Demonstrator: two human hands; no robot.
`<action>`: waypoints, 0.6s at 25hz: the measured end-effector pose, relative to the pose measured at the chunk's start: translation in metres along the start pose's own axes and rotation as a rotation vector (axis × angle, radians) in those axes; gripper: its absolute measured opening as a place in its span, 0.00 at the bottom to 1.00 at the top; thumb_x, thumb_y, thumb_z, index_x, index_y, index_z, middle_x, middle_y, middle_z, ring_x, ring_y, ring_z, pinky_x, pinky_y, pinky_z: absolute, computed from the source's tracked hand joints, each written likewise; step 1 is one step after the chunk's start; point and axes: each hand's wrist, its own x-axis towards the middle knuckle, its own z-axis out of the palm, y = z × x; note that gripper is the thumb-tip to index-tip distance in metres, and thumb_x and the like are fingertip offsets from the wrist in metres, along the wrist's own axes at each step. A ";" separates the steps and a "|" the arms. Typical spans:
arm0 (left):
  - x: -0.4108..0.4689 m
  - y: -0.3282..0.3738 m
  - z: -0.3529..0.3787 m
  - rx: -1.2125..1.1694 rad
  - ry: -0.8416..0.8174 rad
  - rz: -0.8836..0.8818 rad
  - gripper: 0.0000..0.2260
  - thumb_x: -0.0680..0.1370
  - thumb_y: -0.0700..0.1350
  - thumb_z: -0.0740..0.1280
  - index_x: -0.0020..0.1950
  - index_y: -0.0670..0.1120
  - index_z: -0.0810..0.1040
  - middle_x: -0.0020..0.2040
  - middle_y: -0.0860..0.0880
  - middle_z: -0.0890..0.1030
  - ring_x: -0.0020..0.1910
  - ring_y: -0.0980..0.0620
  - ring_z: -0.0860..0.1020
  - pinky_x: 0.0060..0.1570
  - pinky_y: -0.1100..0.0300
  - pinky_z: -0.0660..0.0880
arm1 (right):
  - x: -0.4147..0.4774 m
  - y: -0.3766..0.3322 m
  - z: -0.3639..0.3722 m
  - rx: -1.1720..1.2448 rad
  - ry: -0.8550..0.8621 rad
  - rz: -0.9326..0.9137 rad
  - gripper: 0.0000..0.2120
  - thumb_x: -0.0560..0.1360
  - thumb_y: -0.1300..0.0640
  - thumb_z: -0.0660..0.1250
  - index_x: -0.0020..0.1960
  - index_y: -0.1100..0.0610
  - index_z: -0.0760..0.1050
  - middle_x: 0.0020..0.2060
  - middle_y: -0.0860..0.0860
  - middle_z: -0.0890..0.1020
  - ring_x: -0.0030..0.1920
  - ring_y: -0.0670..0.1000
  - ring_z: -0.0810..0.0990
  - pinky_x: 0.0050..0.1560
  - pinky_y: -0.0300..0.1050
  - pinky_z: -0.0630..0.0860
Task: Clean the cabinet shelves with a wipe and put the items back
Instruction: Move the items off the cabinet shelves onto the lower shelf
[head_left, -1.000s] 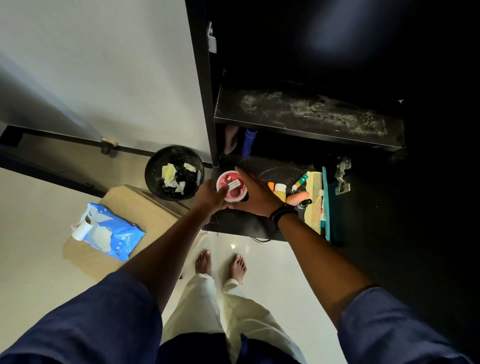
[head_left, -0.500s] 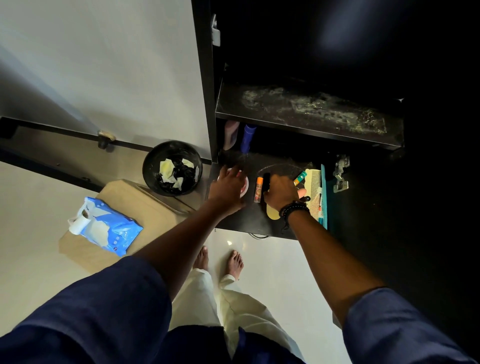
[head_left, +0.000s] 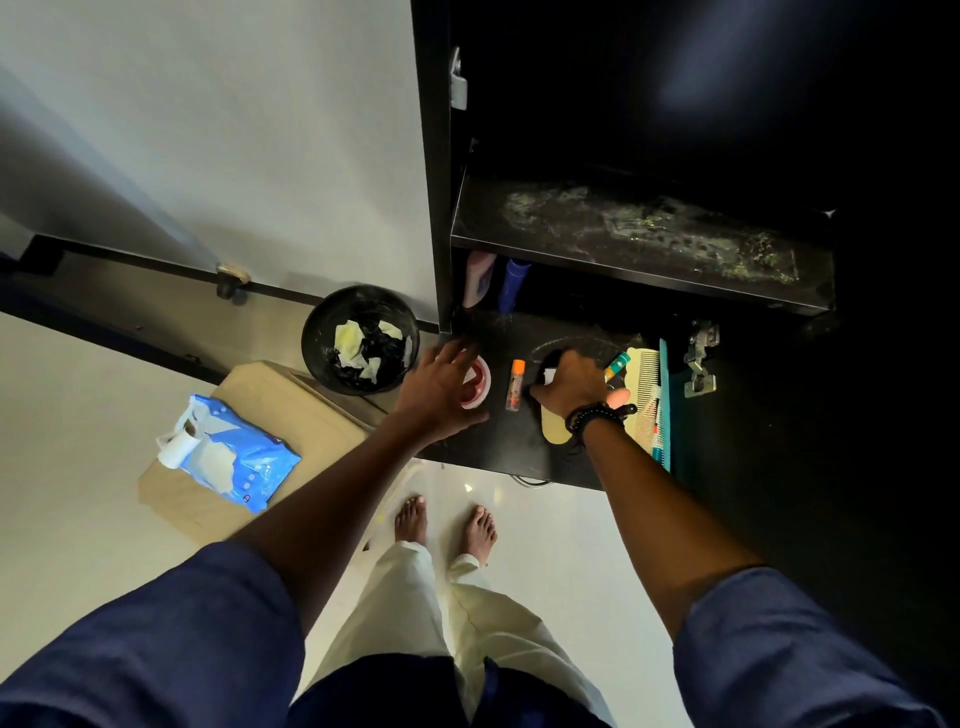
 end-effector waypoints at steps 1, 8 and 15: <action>0.000 -0.001 -0.001 -0.003 0.021 0.003 0.41 0.69 0.57 0.74 0.76 0.50 0.59 0.75 0.48 0.61 0.74 0.44 0.57 0.67 0.45 0.67 | 0.001 -0.001 -0.003 0.040 0.013 0.005 0.19 0.71 0.52 0.72 0.57 0.60 0.77 0.55 0.57 0.81 0.58 0.59 0.77 0.56 0.50 0.74; 0.010 0.012 -0.009 -0.108 0.139 0.141 0.39 0.70 0.61 0.71 0.76 0.50 0.61 0.75 0.50 0.64 0.75 0.47 0.58 0.72 0.54 0.55 | 0.024 -0.011 -0.031 0.547 0.150 0.221 0.22 0.63 0.48 0.77 0.49 0.61 0.79 0.48 0.57 0.83 0.52 0.57 0.81 0.54 0.47 0.78; 0.020 0.025 -0.034 -0.202 0.278 0.148 0.16 0.76 0.45 0.68 0.64 0.47 0.77 0.59 0.46 0.80 0.56 0.45 0.79 0.52 0.54 0.75 | 0.023 -0.021 -0.027 1.342 -0.292 0.402 0.03 0.76 0.61 0.67 0.45 0.61 0.78 0.44 0.54 0.81 0.45 0.48 0.80 0.42 0.37 0.81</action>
